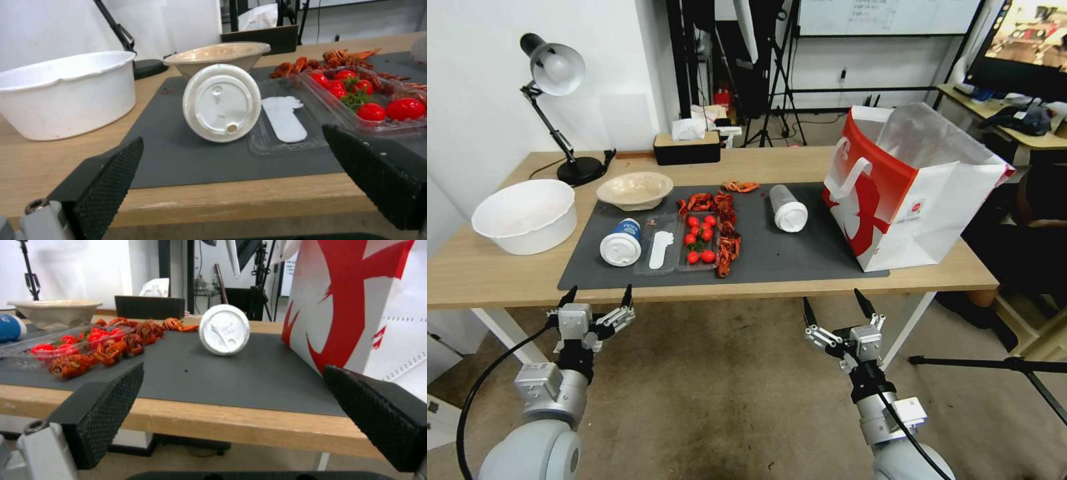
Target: Pick up the trash from the table and place it into the takeout bag.
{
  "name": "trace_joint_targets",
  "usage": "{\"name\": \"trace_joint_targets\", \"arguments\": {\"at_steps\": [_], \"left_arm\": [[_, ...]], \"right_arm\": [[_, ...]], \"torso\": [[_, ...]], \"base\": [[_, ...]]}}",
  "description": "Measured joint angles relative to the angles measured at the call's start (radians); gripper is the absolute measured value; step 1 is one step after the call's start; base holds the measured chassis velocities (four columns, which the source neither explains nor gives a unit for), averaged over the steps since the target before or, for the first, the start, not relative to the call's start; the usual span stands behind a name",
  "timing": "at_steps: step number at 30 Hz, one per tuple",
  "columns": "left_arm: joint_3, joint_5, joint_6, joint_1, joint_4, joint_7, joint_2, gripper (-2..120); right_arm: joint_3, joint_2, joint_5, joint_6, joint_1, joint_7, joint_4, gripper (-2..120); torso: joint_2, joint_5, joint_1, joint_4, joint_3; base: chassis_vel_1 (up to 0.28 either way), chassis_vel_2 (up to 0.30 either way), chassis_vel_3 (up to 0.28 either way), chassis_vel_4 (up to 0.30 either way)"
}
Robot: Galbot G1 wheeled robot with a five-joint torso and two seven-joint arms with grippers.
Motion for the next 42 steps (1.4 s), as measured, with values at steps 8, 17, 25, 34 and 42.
{"name": "trace_joint_targets", "arguments": {"at_steps": [8, 17, 25, 34, 42], "left_arm": [[-0.001, 0.0, -0.001, 0.0, 0.0, 0.0, 0.001, 100], [-0.001, 0.0, -0.003, 0.001, -0.002, -0.001, -0.005, 100], [0.0, 0.002, -0.004, 0.0, -0.003, 0.0, -0.011, 100], [-0.009, 0.003, -0.006, -0.002, -0.003, 0.0, -0.018, 100], [-0.01, 0.004, -0.007, -0.005, 0.004, 0.001, -0.023, 100]], "right_arm": [[-0.006, 0.004, 0.0, 0.0, 0.01, 0.009, -0.019, 100], [-0.012, -0.002, 0.039, -0.055, 0.071, 0.059, -0.002, 100], [-0.06, -0.033, 0.26, -0.241, 0.313, 0.166, -0.011, 100], [-0.219, -0.043, 0.486, -0.321, 0.671, 0.219, -0.23, 100], [-0.299, -0.025, 0.589, -0.338, 0.831, 0.227, -0.337, 100]], "torso": [[0.0, 0.0001, 0.0, 0.0001, 0.0], [0.0, 0.0002, 0.0, 0.0, 0.0], [0.0, 0.0002, 0.0, -0.0001, 0.0], [0.0, 0.0, 0.0, 0.0001, 0.0], [0.0, 0.0, 0.0, 0.0, 0.0]], "base": [[0.0, 0.0, 0.0, 0.0], [0.0, 0.0, 0.0, 0.0], [0.0, 0.0, 0.0, 0.0], [0.0, 0.0, 0.0, 0.0], [0.0, 0.0, 0.0, 0.0]]}}
